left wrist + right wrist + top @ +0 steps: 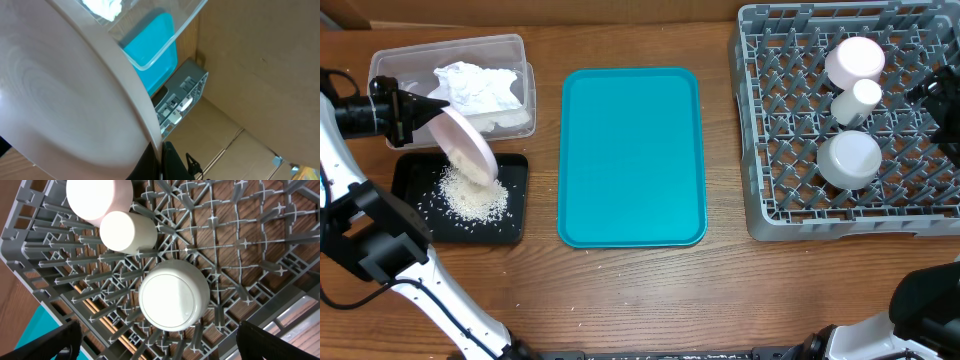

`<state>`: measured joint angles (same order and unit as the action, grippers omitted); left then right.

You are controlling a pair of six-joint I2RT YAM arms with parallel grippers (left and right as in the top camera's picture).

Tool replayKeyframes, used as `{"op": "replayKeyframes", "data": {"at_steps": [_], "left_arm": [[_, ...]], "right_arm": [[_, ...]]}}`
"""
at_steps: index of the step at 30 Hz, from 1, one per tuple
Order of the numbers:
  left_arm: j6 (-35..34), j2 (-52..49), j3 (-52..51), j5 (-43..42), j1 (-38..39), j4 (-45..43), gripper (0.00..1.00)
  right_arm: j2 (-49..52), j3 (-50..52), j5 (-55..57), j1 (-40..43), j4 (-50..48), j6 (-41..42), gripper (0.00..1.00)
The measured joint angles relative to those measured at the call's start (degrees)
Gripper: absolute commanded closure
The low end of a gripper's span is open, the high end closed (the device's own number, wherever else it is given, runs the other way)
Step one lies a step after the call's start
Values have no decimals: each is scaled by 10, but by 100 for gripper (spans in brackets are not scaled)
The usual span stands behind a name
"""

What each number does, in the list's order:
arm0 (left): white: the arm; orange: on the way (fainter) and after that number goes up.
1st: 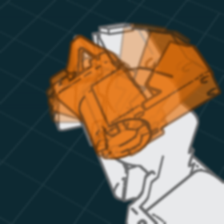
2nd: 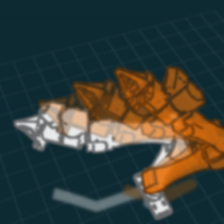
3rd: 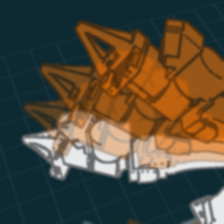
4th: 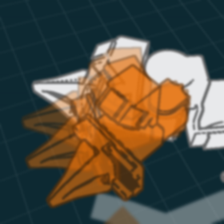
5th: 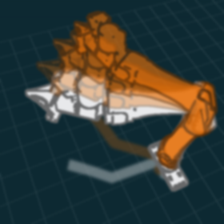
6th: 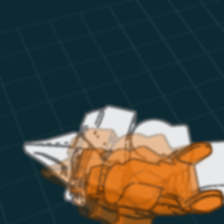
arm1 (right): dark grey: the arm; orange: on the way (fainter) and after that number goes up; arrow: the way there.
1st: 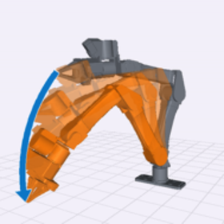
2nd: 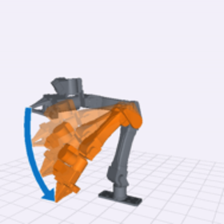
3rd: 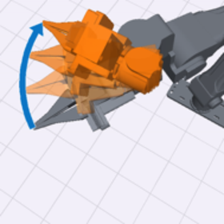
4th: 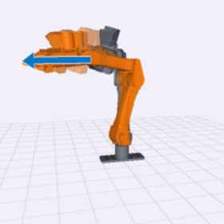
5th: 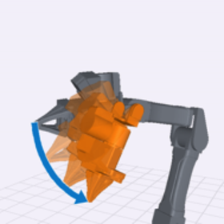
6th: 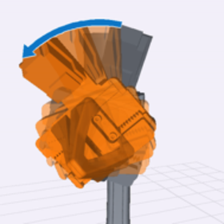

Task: Sort waste into correct bins and load items into the dishwasher
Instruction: 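Tilt the plate with the left gripper to dump rice onto black tray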

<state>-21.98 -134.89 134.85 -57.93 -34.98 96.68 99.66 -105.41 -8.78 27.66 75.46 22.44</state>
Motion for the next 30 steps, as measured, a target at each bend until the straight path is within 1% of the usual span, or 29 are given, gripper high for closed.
{"op": "replayKeyframes", "data": {"at_steps": [7, 13, 18, 23, 26, 30], "left_arm": [[36, 0, -35, -2, -5, 0, 96], [61, 23, -112, 3, -5, 0, 96], [76, 80, -154, 40, -7, 0, 96], [76, 142, -156, 91, -7, 0, 96], [76, 156, -156, 110, -7, 0, 96], [83, 156, -174, 111, -7, -16, 96]], "right_arm": [[0, 0, 0, 0, 0, 0, 0], [0, 0, 0, 0, 0, 0, 0], [0, 0, 0, 0, 0, 0, 0], [0, 0, 0, 0, 0, 0, 0], [0, 0, 0, 0, 0, 0, 0], [0, 0, 0, 0, 0, 0, 0]]}}
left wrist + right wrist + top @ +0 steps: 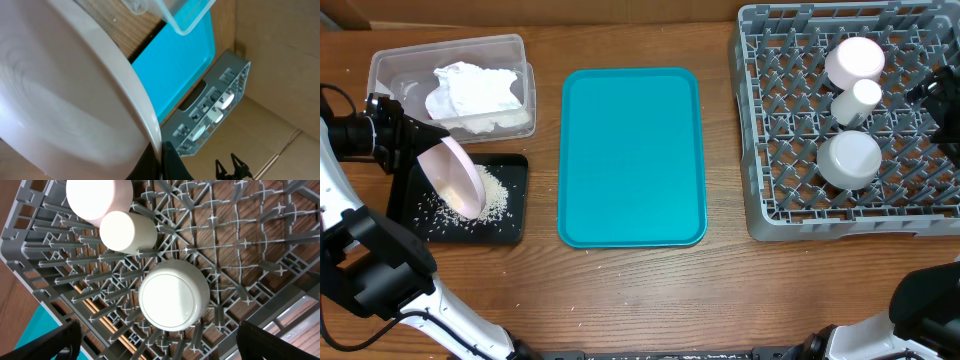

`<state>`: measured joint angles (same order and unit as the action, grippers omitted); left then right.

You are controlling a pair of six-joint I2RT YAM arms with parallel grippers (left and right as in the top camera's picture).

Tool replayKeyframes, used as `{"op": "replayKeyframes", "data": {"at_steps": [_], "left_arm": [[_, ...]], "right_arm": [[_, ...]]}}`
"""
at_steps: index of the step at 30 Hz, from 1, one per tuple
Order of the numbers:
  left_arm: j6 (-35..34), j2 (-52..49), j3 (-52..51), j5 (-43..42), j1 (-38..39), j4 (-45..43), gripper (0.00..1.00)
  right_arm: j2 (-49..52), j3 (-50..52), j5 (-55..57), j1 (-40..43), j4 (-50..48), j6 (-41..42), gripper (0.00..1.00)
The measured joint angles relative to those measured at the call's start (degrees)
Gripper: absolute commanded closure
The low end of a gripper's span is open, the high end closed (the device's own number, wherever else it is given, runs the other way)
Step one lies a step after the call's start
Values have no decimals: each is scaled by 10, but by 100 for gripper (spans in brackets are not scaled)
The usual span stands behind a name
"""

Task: Sort waste into correct bins and load items into the dishwasher
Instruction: 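Tilt the plate with the left gripper to dump rice onto black tray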

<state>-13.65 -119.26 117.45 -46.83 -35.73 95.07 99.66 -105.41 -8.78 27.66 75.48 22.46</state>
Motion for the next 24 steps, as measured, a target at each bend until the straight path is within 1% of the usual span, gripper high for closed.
{"op": "replayKeyframes", "data": {"at_steps": [5, 11, 13, 17, 20, 22, 24], "left_arm": [[22, 0, -50, -37, -4, -43, 96], [78, 0, -100, -143, -21, -38, 96], [90, 0, -104, -165, -28, -31, 96], [102, 0, -106, -187, -39, 13, 96], [105, 0, -107, -203, -48, -8, 96], [107, -1, -108, -207, -53, 12, 96], [111, -1, -109, -212, -56, 7, 96]], "right_arm": [[0, 0, 0, 0, 0, 0, 0], [0, 0, 0, 0, 0, 0, 0], [0, 0, 0, 0, 0, 0, 0], [0, 0, 0, 0, 0, 0, 0], [0, 0, 0, 0, 0, 0, 0], [0, 0, 0, 0, 0, 0, 0], [0, 0, 0, 0, 0, 0, 0]]}}
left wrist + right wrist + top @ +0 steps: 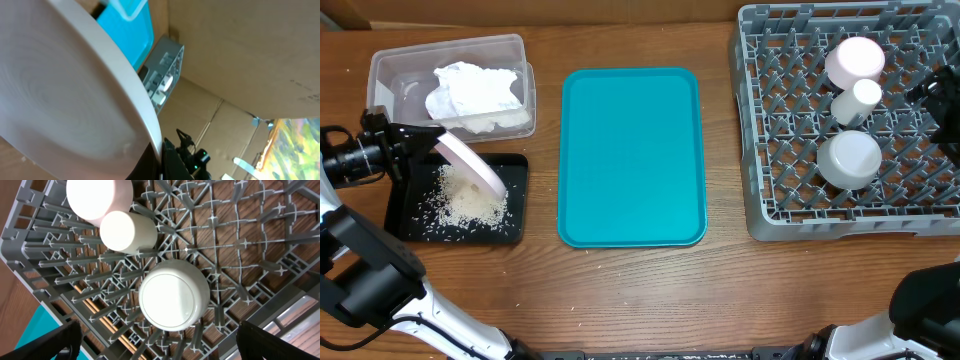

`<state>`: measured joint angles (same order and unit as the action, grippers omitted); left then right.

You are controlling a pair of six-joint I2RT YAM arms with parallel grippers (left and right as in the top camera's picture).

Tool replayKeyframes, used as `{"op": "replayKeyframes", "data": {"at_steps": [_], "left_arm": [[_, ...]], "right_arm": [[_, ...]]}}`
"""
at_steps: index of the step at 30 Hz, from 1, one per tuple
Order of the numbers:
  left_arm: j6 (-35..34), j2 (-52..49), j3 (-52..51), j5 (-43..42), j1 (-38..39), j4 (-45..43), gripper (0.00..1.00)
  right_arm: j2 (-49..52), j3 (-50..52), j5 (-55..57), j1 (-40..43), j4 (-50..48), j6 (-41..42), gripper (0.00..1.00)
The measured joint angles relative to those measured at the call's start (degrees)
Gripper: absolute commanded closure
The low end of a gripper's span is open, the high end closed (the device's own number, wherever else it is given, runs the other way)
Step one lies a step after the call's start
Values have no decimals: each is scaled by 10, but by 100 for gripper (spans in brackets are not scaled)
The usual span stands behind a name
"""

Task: Sort waste into correct bins and load items into the dishwasher
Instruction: 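Tilt the plate with the left gripper to dump rice onto black tray, then carry the empty plate back and set it on the teal tray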

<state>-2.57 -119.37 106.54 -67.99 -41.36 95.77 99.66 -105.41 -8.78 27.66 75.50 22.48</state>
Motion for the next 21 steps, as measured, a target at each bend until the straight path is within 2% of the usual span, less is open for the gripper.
{"op": "replayKeyframes", "data": {"at_steps": [15, 21], "left_arm": [[13, 0, -2, -3, 1, 9, 96], [14, 11, -5, 16, 66, 8, 96]], "right_arm": [[0, 0, 0, 0, 0, 0, 0], [0, 0, 0, 0, -1, 0, 0]]}}
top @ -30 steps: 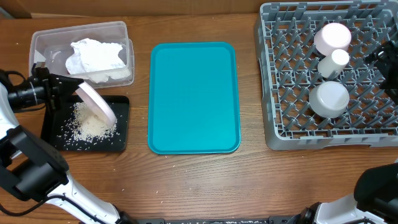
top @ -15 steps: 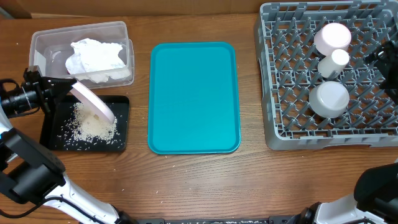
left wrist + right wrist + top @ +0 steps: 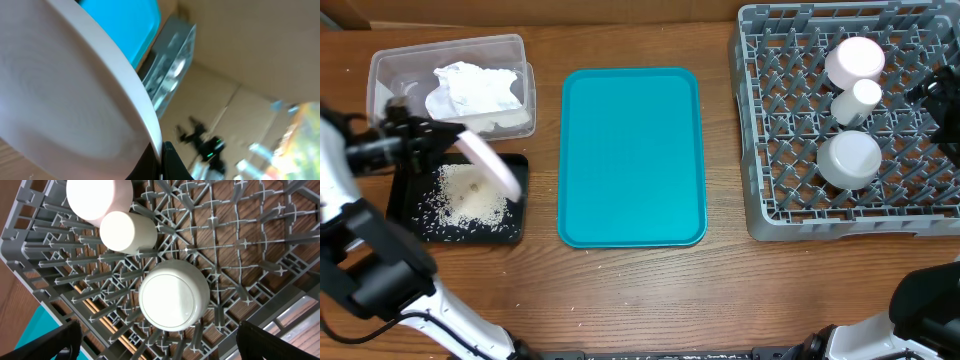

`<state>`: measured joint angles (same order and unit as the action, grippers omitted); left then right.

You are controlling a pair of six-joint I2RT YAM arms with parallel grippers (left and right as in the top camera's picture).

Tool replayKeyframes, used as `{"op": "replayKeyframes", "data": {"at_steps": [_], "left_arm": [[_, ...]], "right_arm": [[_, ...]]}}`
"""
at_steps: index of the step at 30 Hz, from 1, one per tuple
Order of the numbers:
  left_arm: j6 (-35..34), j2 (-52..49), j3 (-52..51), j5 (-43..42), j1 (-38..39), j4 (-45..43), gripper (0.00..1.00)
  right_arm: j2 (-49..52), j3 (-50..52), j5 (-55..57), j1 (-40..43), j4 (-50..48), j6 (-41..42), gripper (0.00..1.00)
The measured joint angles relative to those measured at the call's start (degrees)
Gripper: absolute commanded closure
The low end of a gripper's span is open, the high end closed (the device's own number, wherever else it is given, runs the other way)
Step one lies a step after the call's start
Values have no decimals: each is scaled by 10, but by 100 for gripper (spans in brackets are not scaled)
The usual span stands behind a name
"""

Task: Sort waste into correct bins and load items into the dishwasher
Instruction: 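Carry the empty plate back and set it on the teal tray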

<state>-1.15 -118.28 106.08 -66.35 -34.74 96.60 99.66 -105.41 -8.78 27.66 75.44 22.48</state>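
Note:
My left gripper (image 3: 442, 140) is shut on the rim of a pale pink plate (image 3: 490, 165), which is tilted and blurred above the black tray (image 3: 405, 205) holding a heap of rice (image 3: 470, 200). In the left wrist view the plate (image 3: 65, 85) fills the left side, and the gripper (image 3: 162, 160) clamps its edge at the bottom. My right gripper (image 3: 167, 347) hangs open over the grey dish rack (image 3: 745, 130), just above a white bowl (image 3: 173, 295), touching nothing.
A clear bin (image 3: 380, 65) with crumpled white paper (image 3: 470, 85) stands behind the black tray. A teal tray (image 3: 632, 155) lies in the middle. The rack also carries a cream cup (image 3: 127, 231) and a pink bowl (image 3: 99, 197).
The plate in my left gripper has shifted a little to the right over the black tray and now shows blurred. The right arm has not moved.
The left gripper held the tilted plate over the black tray, with rice below it. Then the plate was lower and further left over the tray, then turned edge-up above the rice, and now sits further right. The right gripper stayed open over the rack.

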Motion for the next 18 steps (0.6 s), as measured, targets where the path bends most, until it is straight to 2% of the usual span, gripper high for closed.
{"op": "replayKeyframes", "data": {"at_steps": [7, 11, 14, 18], "left_arm": [[-18, 59, 0, 35, 187, -5, 96], [-64, 70, 0, 89, 301, -89, 96], [-139, 68, 0, 198, 382, -168, 96], [-227, 58, 0, 386, 495, -250, 96]], "right_arm": [[0, 0, 0, 0, 1, 0, 0], [0, 0, 0, 0, 1, 0, 0], [0, 0, 0, 0, 0, 0, 0], [0, 0, 0, 0, 0, 0, 0]]}}
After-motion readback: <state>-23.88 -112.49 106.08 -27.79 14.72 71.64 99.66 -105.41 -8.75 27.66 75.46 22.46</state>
